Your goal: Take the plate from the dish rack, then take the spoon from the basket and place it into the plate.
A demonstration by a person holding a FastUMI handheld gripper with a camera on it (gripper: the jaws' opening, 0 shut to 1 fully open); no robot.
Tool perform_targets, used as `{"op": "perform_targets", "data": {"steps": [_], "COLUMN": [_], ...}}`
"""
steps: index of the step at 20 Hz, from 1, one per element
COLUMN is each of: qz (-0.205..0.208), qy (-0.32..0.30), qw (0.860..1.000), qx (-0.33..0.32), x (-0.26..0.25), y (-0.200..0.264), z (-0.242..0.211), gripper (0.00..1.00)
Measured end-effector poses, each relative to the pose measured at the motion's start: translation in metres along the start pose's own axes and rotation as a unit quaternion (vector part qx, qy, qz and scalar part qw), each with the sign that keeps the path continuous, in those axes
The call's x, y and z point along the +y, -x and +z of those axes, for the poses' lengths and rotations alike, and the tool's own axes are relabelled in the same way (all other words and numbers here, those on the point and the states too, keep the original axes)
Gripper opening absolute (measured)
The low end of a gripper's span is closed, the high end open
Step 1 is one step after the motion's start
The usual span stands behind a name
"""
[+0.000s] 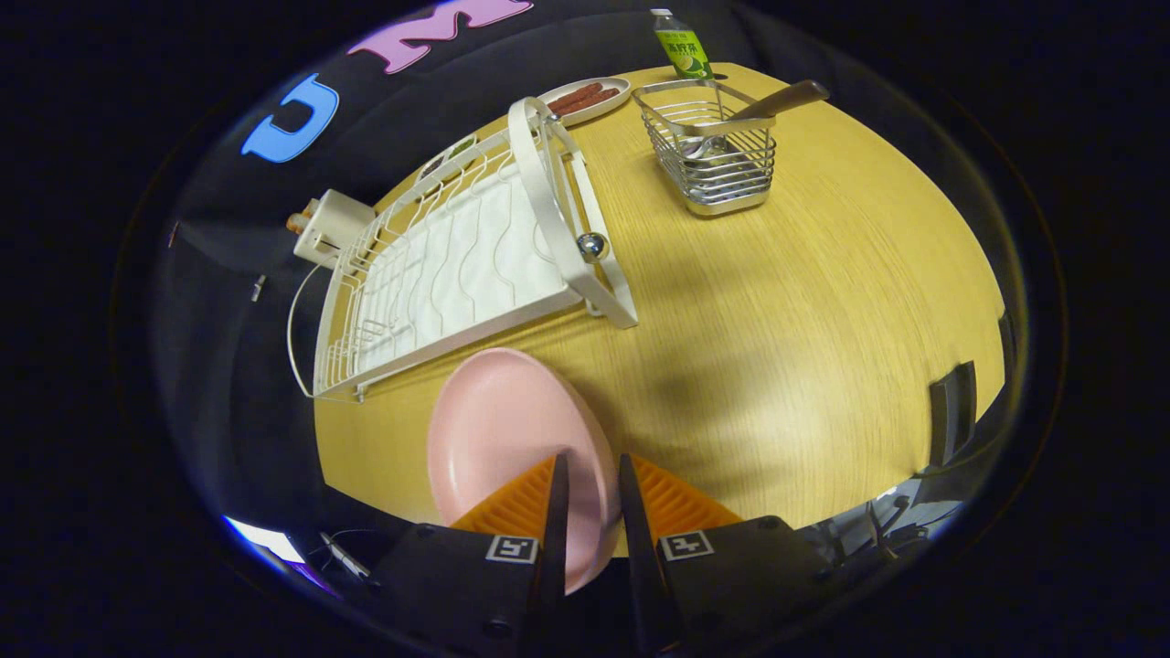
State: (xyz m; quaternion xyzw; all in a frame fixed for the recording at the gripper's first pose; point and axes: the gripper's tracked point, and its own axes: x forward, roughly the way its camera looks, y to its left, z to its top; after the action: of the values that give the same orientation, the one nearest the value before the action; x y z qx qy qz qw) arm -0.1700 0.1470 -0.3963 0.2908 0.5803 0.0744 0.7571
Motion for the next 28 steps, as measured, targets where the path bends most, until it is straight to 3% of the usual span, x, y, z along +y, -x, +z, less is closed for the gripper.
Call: {"op": "perform_targets", "data": {"steps": [4,8,12,15,21,28], "qz": [0.006,0.025,0.015,-0.033,-0.073,-0.046], "qy": [0.002,0.034,0.092,0.118,0.142,0.188], "qw": [1.000,0.996,0.973,0.954,0.947,0.946], "qx": [-0.012,-0.081,-0.209,-0.275,-0.280,-0.261], "x": [0.000,-0.001,-0.016,-0.047,-0.091,-0.086], "y": [0.005,0.039,0.094,0.112,0.087,0.043], "z": [0.007,0.045,0.113,0.168,0.220,0.230], "gripper": [0.34,0.34,0.34,0.33,0.34,0.34]}}
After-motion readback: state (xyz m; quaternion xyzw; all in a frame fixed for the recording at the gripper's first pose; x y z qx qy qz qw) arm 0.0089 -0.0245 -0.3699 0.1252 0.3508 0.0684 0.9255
